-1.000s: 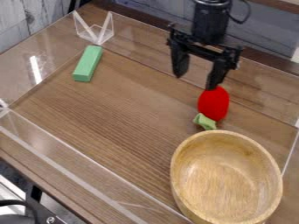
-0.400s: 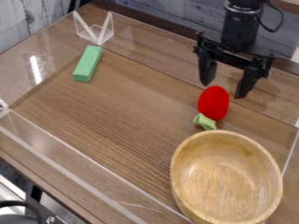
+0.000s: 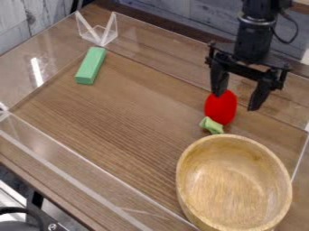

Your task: Move the red object to the left side of the table

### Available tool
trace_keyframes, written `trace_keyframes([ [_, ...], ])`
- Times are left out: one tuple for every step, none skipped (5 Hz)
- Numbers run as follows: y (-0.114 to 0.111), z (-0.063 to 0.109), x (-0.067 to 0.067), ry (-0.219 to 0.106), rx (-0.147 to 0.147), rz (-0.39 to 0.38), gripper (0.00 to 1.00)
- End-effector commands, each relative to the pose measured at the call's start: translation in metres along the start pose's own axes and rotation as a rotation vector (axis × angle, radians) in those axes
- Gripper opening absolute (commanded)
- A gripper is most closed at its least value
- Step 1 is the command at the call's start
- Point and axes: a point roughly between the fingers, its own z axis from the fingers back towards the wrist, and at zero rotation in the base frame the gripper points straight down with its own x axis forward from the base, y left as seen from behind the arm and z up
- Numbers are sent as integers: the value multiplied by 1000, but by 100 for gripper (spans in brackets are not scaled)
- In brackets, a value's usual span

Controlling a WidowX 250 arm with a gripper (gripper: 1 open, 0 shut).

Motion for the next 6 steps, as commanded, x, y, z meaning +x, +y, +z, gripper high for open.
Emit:
trace_keyframes([
  [10, 18, 12, -60, -12, 7, 100],
  [21, 13, 17, -61, -14, 27, 100],
  [31, 9, 21, -67, -27, 45, 100],
  [27, 13, 20, -71, -43, 4, 100],
  [16, 20, 16, -74, -55, -49, 100],
  [19, 14, 11, -75, -59, -105, 100],
])
